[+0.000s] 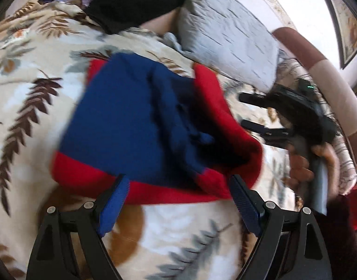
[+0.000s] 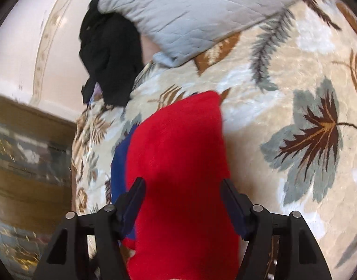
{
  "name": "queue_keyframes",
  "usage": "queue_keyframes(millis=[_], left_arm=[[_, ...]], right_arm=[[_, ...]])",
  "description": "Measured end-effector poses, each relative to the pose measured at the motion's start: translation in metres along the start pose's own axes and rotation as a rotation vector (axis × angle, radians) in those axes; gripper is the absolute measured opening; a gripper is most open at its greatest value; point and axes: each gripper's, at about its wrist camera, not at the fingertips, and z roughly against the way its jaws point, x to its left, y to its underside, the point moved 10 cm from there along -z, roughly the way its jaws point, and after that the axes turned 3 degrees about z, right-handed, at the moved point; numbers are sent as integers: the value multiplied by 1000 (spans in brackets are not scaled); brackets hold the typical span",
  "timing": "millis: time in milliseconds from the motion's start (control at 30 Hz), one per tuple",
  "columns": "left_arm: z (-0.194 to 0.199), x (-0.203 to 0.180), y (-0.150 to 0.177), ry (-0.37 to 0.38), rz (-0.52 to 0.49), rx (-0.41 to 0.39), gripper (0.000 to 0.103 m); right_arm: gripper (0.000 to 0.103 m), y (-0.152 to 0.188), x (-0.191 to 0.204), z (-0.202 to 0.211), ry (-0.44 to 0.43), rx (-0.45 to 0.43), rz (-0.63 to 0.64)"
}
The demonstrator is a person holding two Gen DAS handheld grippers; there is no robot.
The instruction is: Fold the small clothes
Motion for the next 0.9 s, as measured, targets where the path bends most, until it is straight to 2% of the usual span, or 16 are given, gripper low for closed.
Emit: queue_keyframes(millis=[200, 233, 267, 300, 367, 467, 533, 567, 600, 633, 700, 833, 867, 900], left_arm=[[-13, -21, 7, 56, 59, -46, 88], [-13, -25, 5, 66, 52, -61, 88], [-12, -29, 3, 75, 39, -77, 88], [-11, -34, 2, 80, 19, -93, 88], [-15, -39, 0, 78, -2, -99, 88], [-18, -39, -3, 118, 21, -102, 88], [-18, -37, -8, 107, 15, -117, 88], [-17, -37, -10, 111, 10, -125, 85], [-16, -36, -11, 121, 8, -132, 69], [-17, -35, -13, 130, 7, -132, 47], [-20, -29, -15, 136, 19, -109, 32], [-21, -17, -20, 135, 67, -99, 33], [-22, -15, -21, 149, 97, -86, 36], [-22, -13, -20, 154, 112, -76, 51]], right_arm=[[68, 5, -33, -22, -76, 22, -79], [60, 9, -36, -29, -90, 40, -88], [46, 11, -36, -34, -115, 46, -93], [43, 12, -33, -35, -151, 42, -95], [43, 12, -27, -35, -183, 33, -91], [43, 14, -22, -34, -214, 45, -95], [43, 16, -18, -35, -223, 49, -84], [43, 18, -13, -35, -230, 51, -72], [43, 19, -11, -36, -239, 53, -70], [43, 21, -9, -37, -246, 56, -71], [43, 22, -1, -40, -261, 63, -65], [43, 27, 12, -48, -236, 75, -39], [43, 27, 12, -48, -233, 74, -44], [43, 27, 12, -48, -233, 74, -52]])
